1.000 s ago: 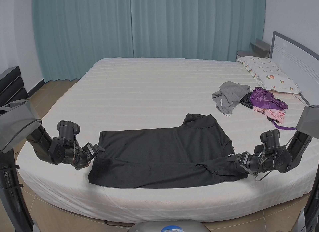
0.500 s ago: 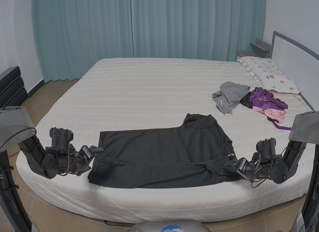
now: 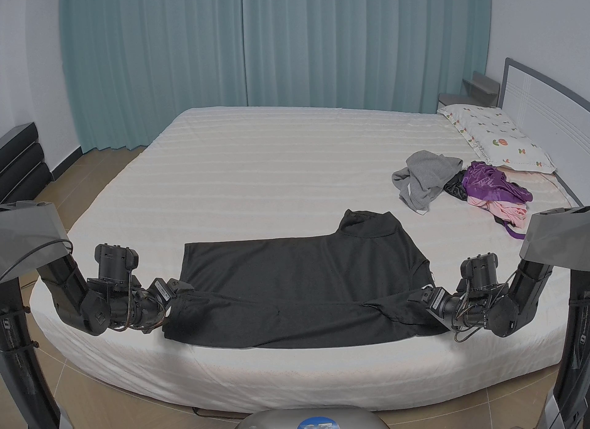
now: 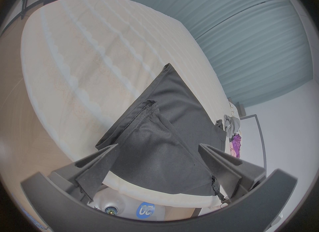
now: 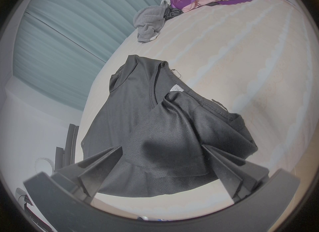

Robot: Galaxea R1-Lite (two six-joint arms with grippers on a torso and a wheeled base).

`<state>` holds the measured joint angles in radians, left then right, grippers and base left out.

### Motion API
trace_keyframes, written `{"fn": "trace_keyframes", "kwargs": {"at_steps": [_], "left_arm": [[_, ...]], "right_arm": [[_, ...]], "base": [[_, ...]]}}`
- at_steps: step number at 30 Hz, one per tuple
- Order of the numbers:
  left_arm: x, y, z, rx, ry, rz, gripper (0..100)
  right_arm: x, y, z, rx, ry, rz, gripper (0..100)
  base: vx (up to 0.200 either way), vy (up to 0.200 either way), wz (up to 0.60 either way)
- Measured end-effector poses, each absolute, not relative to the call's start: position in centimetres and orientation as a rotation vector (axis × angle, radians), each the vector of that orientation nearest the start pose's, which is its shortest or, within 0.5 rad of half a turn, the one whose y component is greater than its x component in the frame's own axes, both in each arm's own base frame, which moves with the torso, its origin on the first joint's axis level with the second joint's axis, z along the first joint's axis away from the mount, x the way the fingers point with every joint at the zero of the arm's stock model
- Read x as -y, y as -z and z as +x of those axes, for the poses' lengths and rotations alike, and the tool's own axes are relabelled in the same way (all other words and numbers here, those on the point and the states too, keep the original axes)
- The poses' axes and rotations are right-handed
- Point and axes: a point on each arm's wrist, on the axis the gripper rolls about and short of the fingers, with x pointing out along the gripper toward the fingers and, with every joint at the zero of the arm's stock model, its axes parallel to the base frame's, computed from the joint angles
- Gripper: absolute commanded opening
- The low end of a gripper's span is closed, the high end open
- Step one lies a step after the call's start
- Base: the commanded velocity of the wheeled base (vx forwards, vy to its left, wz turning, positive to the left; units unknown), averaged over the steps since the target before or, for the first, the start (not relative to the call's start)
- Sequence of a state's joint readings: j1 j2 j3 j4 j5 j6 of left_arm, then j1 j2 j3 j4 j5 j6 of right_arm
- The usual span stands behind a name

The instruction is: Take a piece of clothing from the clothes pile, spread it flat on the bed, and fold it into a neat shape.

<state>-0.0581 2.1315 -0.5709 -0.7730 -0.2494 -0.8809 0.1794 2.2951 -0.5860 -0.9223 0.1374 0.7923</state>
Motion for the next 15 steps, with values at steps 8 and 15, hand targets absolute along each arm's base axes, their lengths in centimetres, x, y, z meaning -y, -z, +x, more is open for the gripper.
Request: {"fn": "trace_keyframes", "kwargs": {"at_steps": [8,15], "left_arm": [[2.3,-0.7,30.8,-0.87,-0.079,-0.901,100],[2.3,-0.7,30.7,-0.871,-0.081,-0.9,100]], "right_arm": [[-6.7,3.4,31.2,-0.868,0.054,0.704,0],[-6.6,2.4,30.8,-0.861,0.065,0.774,0]], "base": [[0.0,0.0,0.0],[0.0,0.0,0.0]]}}
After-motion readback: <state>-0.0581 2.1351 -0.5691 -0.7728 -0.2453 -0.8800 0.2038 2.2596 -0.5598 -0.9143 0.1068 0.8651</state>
